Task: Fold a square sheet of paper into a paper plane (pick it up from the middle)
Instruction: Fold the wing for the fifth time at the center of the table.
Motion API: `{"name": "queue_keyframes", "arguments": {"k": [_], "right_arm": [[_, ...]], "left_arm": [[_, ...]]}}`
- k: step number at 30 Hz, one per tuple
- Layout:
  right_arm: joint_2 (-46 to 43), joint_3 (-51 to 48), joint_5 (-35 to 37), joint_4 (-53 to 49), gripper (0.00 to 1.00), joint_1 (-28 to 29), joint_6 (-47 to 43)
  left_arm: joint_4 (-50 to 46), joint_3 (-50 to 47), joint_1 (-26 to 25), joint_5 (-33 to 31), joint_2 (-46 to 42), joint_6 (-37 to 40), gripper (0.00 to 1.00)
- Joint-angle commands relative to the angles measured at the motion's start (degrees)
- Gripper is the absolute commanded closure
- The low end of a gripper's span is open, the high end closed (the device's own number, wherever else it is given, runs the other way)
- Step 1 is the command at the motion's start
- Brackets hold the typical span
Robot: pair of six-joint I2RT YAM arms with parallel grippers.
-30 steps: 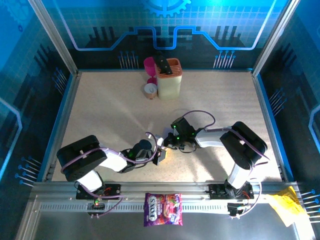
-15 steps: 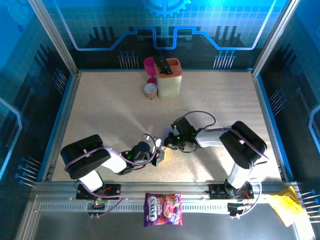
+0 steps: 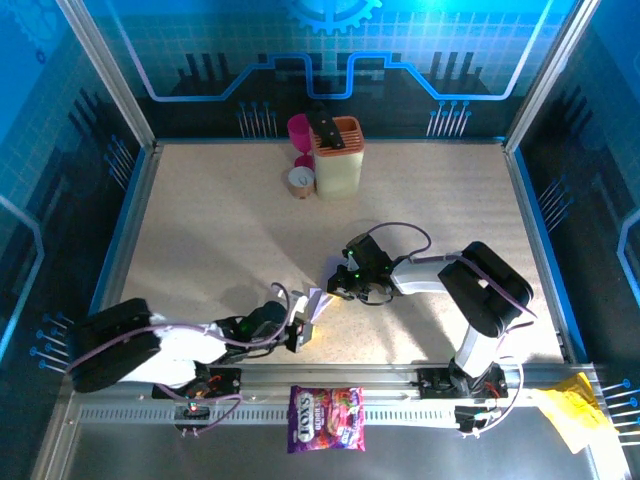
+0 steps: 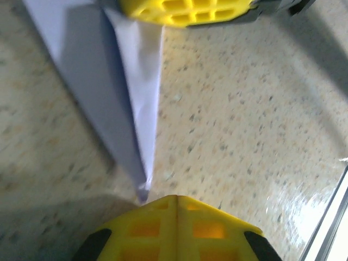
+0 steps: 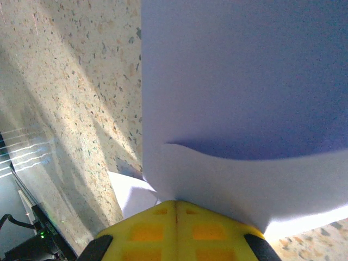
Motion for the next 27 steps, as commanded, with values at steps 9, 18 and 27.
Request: {"name": "queue_keyframes", "arguments": {"k": [9, 18, 27], "right_arm": [[3.9, -3.1, 3.8, -5.9, 1.0, -0.8, 0.6], [3.6, -3.1, 3.7, -5.5, 1.0, -0.8, 0.8], [3.2, -3.2, 3.4, -5.1, 1.0, -0.8, 1.2]], "left_arm": [[-17.8, 8.3, 3.6, -6.6, -10.4, 6.8, 1.0], [-11.9, 16.7, 3.7, -3.0, 5.5, 13.2, 1.0], [-11.9, 20.3, 3.6, -2.8, 12.8, 16.9, 1.0]]}}
